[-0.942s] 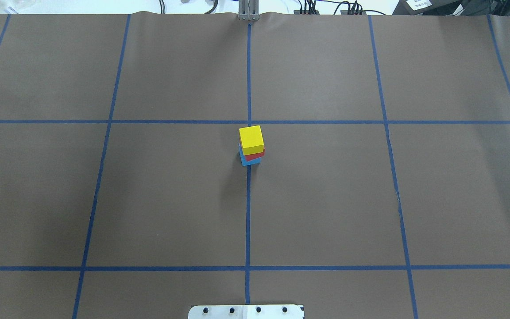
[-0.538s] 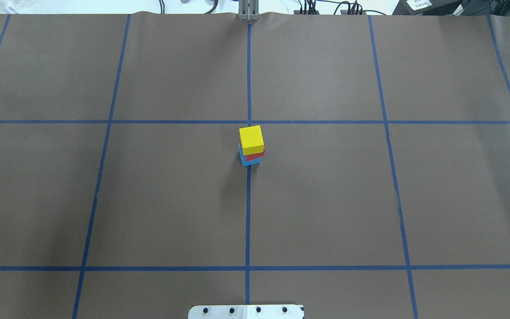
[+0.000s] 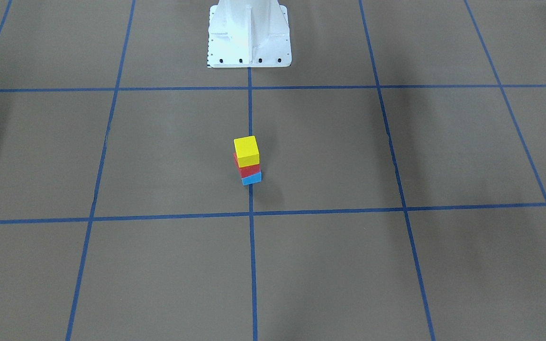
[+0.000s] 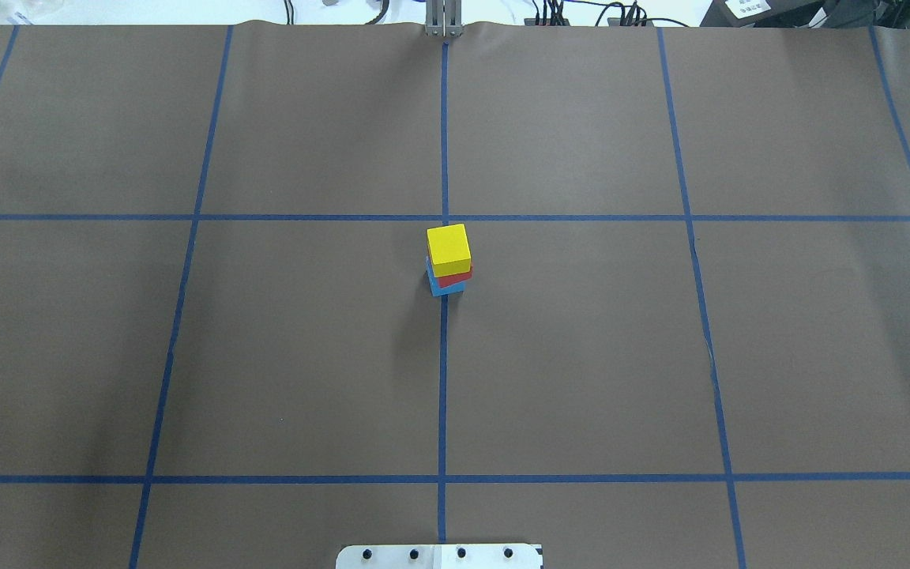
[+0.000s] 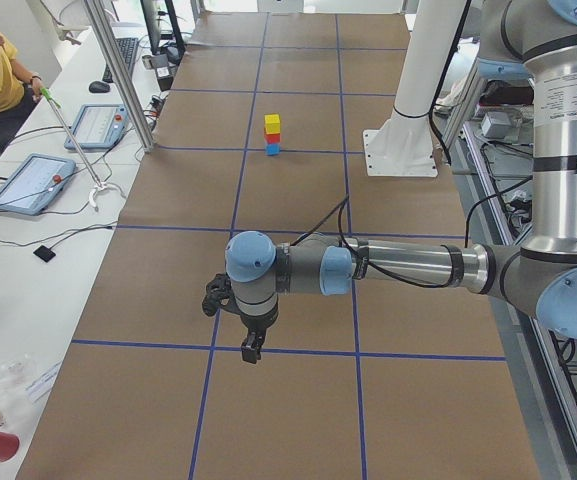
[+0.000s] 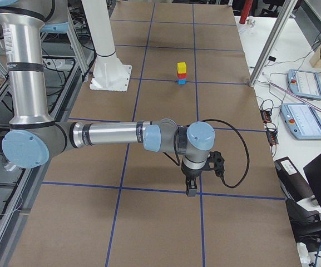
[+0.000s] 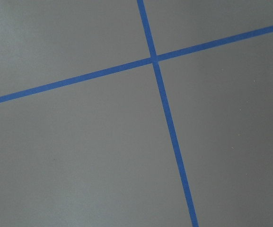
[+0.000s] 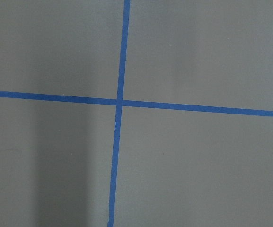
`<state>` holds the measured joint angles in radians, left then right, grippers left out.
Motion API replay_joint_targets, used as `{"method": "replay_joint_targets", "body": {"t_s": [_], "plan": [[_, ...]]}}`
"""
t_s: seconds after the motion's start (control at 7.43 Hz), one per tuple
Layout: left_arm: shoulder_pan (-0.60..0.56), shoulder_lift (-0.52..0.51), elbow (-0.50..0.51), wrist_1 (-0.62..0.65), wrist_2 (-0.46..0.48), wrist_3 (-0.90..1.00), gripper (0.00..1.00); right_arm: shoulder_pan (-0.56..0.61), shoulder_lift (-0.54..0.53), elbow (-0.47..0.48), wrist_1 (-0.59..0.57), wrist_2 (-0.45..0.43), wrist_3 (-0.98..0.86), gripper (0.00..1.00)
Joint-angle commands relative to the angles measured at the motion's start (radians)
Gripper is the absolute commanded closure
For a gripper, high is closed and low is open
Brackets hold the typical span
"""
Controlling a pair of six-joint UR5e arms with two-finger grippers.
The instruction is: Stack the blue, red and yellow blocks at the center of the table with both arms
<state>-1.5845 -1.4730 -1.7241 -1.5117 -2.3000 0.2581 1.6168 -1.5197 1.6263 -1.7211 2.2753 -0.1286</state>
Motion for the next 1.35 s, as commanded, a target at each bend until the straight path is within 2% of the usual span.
{"method": "replay_joint_targets", "body": {"t_s": [0.0,1.21], "plan": [[0.001,-0.004,0.020,-0.040,0.010,0.003,0.00,0.000,0.000,0.000,0.000,0.000,0.001,0.00],[0.000,0.025,0.026,-0.045,0.011,0.001,0.00,0.000,-0.030,0.010,0.002,0.004,0.001,0.00]]}}
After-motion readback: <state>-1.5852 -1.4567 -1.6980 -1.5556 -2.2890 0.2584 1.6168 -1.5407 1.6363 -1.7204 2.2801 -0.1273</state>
